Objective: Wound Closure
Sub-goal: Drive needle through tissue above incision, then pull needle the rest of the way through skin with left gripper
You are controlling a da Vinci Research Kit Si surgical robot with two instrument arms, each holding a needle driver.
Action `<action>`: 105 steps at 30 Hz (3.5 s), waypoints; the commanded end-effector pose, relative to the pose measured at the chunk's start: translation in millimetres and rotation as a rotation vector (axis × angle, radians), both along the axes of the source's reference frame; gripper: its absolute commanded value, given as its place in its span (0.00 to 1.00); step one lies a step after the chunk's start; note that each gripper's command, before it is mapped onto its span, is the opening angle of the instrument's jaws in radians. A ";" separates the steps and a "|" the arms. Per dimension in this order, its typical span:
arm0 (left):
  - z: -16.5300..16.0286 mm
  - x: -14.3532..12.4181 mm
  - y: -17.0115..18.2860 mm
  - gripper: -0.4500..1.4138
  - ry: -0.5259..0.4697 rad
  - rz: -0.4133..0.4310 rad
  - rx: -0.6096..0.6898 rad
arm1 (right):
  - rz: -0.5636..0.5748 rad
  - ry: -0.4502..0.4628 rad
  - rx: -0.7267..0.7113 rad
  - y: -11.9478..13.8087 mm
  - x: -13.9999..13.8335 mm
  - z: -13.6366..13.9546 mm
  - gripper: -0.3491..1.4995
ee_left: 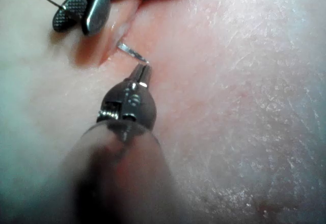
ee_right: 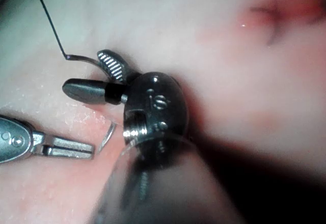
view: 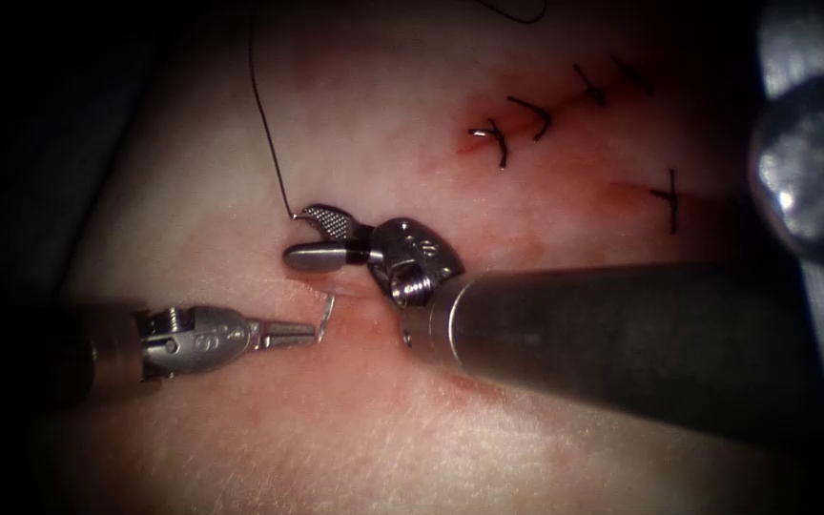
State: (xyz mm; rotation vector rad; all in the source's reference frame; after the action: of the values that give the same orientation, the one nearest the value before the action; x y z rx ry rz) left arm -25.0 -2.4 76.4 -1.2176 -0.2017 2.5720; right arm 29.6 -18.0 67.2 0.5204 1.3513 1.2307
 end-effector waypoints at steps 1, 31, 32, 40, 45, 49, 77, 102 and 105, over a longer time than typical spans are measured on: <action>0.7 -0.5 -0.3 0.00 -0.001 0.000 0.001 | 0.018 -0.002 -0.012 0.8 0.3 0.5 0.83; 0.3 0.1 -0.6 0.00 -0.001 0.004 0.001 | -0.033 -0.386 -0.214 2.4 0.3 -1.3 0.00; 0.3 0.1 -0.6 0.00 -0.001 0.004 0.001 | -0.034 -0.373 -0.202 2.2 0.4 -1.3 0.00; 0.2 0.7 -0.7 0.01 -0.005 0.010 0.002 | -0.042 -0.197 -0.045 0.3 1.4 -0.1 0.00; -1.9 3.2 -1.7 0.03 -0.003 0.023 0.007 | -0.053 -0.189 -0.044 -0.6 1.3 0.3 0.00; -3.3 3.8 -2.2 0.02 0.001 0.014 0.008 | -0.047 -0.172 -0.046 -0.6 0.9 0.3 0.00; -2.6 1.4 1.8 0.49 -0.149 0.083 -0.160 | 0.108 0.063 -0.151 2.5 -10.6 -3.1 0.66; -0.8 -3.2 3.4 0.35 -0.418 0.175 -0.199 | 0.102 0.003 -0.188 0.5 -10.8 0.5 0.55; -0.6 -3.3 3.5 0.31 -0.423 0.176 -0.200 | 0.102 -0.001 -0.189 0.3 -10.7 0.7 0.54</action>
State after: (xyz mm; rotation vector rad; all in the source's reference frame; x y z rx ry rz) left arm -27.8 1.3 75.1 -1.8910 -0.1435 2.4915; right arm 18.1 -17.3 67.2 0.3172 1.4898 1.1692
